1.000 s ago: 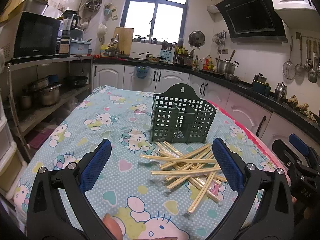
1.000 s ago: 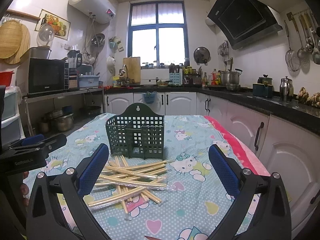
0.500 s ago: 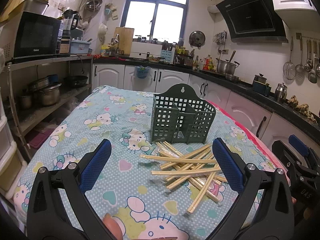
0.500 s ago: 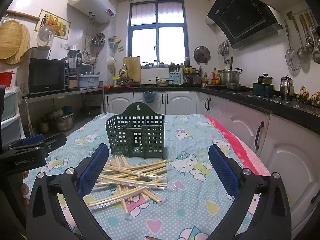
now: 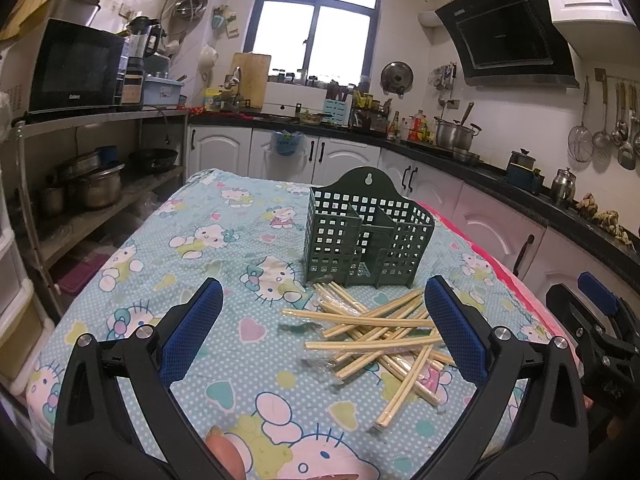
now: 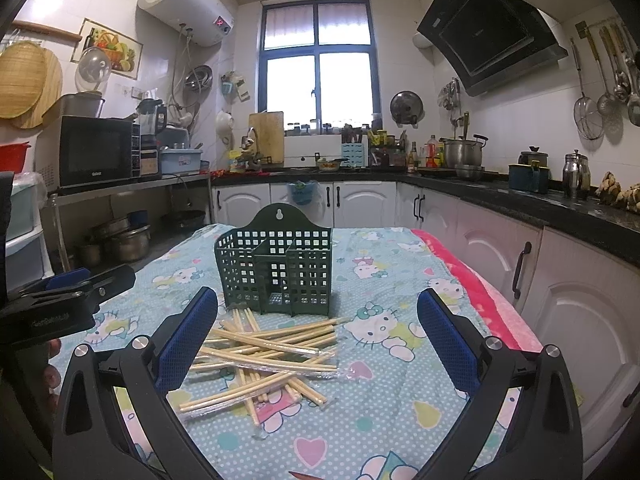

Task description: Organize utensils

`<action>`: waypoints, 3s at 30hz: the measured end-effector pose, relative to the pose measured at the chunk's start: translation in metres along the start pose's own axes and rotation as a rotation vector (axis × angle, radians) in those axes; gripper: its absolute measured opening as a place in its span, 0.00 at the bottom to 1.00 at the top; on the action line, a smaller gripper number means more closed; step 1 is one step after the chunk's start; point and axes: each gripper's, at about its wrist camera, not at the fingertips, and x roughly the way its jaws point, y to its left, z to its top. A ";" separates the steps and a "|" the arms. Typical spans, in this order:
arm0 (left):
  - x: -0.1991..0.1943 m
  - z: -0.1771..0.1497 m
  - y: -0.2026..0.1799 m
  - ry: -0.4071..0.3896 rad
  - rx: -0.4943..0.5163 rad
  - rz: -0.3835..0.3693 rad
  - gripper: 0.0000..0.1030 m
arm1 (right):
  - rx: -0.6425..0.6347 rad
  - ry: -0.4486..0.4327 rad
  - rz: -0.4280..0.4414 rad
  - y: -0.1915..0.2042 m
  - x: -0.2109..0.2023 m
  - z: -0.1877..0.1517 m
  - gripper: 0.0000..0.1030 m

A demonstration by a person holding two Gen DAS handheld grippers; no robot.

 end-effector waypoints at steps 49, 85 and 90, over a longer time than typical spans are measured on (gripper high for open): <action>0.141 -0.026 0.079 0.510 -0.437 -0.213 0.70 | 0.048 0.511 0.114 -0.041 0.119 -0.037 0.54; 0.155 -0.028 0.086 0.512 -0.489 -0.286 0.16 | 0.161 0.595 0.251 -0.057 0.141 -0.050 0.02; 0.149 -0.021 0.086 0.478 -0.477 -0.305 0.13 | 0.128 0.543 0.243 -0.052 0.135 -0.037 0.02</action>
